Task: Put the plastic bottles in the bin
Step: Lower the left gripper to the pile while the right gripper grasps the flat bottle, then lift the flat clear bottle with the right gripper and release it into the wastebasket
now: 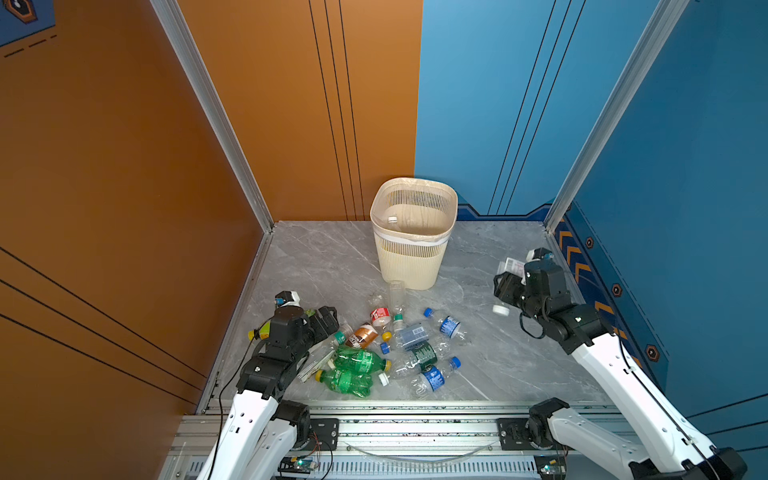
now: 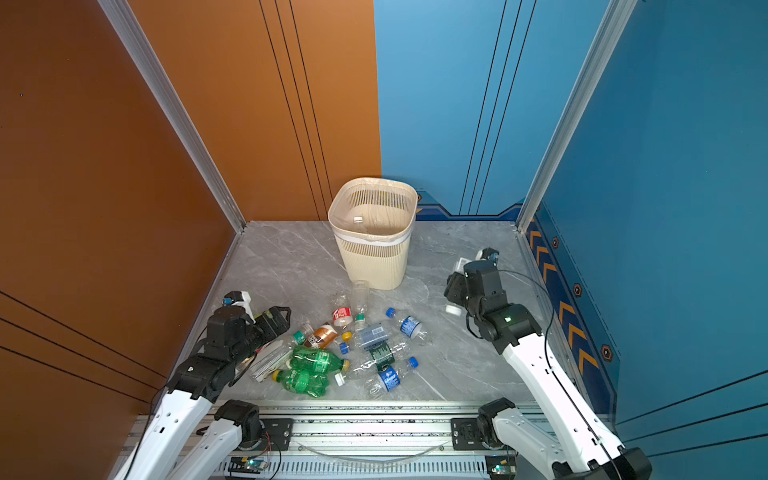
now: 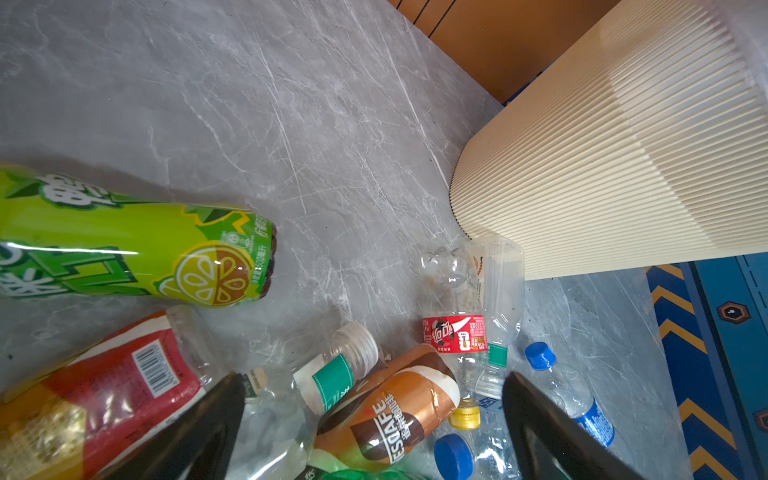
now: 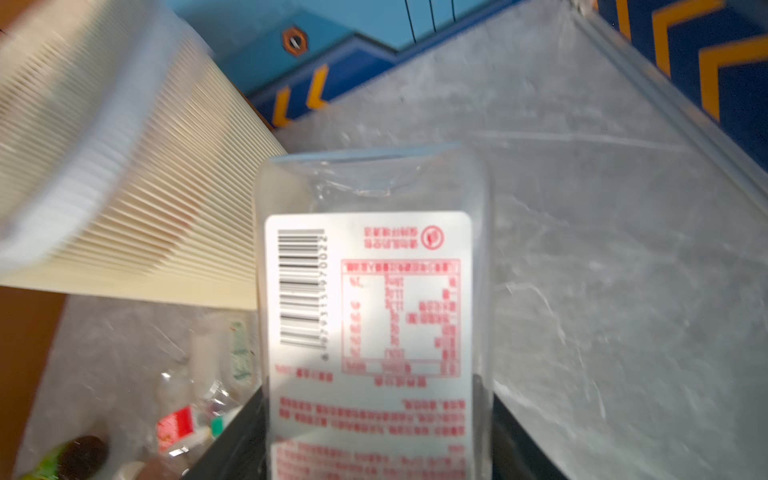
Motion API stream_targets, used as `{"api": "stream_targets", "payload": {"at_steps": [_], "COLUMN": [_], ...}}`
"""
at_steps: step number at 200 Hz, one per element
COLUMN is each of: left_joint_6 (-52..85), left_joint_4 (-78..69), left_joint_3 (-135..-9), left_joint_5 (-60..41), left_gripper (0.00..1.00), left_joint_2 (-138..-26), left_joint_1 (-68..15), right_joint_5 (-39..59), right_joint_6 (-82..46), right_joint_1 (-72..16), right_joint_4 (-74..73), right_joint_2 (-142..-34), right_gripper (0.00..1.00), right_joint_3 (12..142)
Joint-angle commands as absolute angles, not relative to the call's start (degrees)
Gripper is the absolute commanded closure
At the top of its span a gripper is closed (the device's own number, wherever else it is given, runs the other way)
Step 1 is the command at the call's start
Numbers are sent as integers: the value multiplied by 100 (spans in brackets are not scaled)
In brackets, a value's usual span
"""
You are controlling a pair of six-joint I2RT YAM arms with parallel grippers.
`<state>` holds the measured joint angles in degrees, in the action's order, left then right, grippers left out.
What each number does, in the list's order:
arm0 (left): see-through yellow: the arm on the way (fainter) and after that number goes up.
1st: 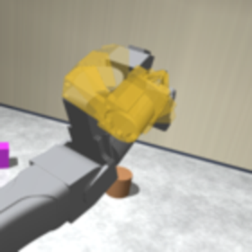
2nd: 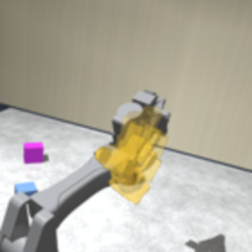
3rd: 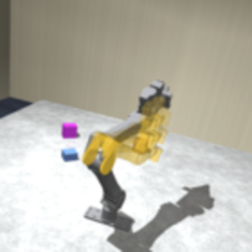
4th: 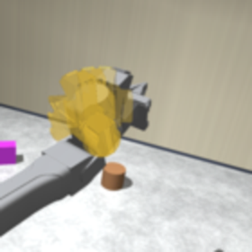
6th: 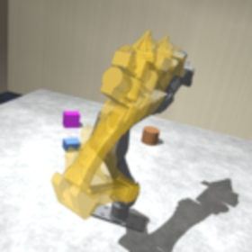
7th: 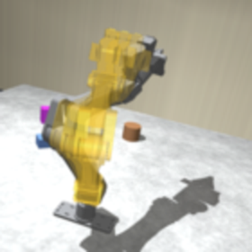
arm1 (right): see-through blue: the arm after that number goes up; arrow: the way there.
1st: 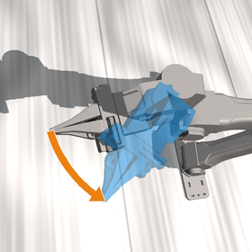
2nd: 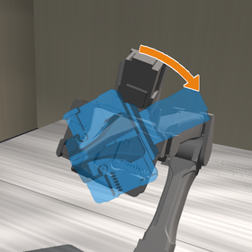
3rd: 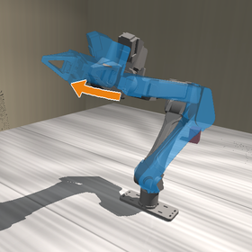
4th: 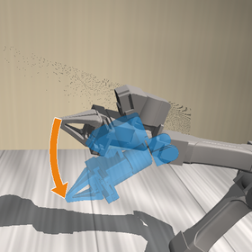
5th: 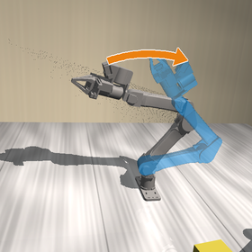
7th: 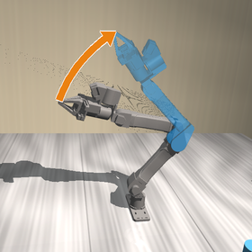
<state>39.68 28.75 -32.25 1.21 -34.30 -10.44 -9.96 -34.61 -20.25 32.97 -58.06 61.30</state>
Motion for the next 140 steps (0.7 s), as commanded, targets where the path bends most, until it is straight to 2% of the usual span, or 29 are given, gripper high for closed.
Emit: {"api": "stream_targets", "payload": {"at_steps": [1,53,90,140], "left_joint_6": [4053,4067,4060,4122], "left_joint_4": [2995,3068,3077,3124], "left_joint_3": [-3149,-3164,-3208,-3146], "left_joint_5": [64,-11,-144,-222], "left_gripper": [2,2,2,2], "left_joint_2": [-3356,-3300,-3339,-3279], "left_joint_1": [-977,-916,-858,-835], "right_joint_5": [-1194,-1052,-805,-593], "right_joint_6": [-2965,-2223,-1873,-1718], "right_joint_1": [-2232,-2667,-2725,-2692], "right_joint_4": [2830,2239,2469,2648], "right_joint_2": [-6451,-8502,-9849,-10865], "right_gripper": [37,37,37,37], "right_joint_3": [7175,9736,11536,12467]}}
